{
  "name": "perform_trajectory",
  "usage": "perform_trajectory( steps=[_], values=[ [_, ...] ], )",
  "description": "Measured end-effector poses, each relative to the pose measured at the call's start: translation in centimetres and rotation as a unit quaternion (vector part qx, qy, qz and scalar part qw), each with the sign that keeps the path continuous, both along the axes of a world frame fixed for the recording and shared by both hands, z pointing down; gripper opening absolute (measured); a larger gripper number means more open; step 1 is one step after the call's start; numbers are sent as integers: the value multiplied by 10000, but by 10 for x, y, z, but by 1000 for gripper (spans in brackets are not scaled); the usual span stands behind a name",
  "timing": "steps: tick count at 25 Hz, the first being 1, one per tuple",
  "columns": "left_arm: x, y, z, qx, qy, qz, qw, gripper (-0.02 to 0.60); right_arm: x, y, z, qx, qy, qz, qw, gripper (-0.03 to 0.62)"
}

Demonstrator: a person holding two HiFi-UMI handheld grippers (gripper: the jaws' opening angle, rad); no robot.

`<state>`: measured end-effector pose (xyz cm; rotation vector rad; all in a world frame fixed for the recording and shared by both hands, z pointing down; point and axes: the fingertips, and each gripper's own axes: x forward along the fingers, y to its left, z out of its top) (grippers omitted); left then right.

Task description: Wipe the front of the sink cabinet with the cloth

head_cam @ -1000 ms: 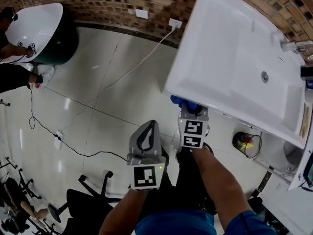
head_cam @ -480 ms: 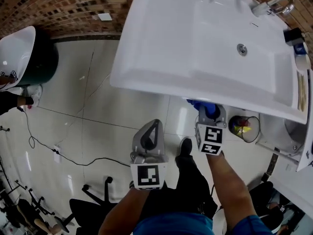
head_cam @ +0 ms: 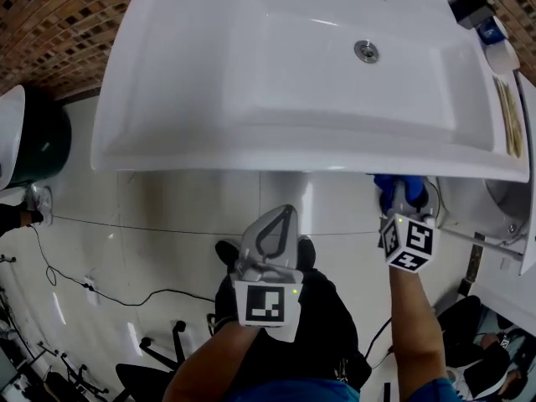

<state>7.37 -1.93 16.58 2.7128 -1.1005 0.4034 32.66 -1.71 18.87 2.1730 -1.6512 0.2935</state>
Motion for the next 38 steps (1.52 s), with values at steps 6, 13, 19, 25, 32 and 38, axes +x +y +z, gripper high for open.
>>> perform_trajectory(
  steps=[6,13,19,25,32,38],
  values=[
    [30,9,23,-129,-80,221,9996,6,90,27,10,77,90,975,9952,75],
    [20,6,16,-214,-200,-128,9995,6,100,41,8,-118,-1,1137,9934,75],
    [-101,-16,-2,137,-408,-1272,9909,6,-71,9,-9,14,-413,-405,9983,75],
    [-225,-47,14,290,-446,-2397,9694,6,-280,-64,-12,590,-903,-2249,9684,75],
    [-314,-73,62,356,-224,-3459,9373,6,-427,-126,0,1301,-989,-3514,9219,75],
    [-331,-79,117,442,125,-3774,9249,6,-470,-142,37,1483,-956,-3801,9080,75]
  ],
)
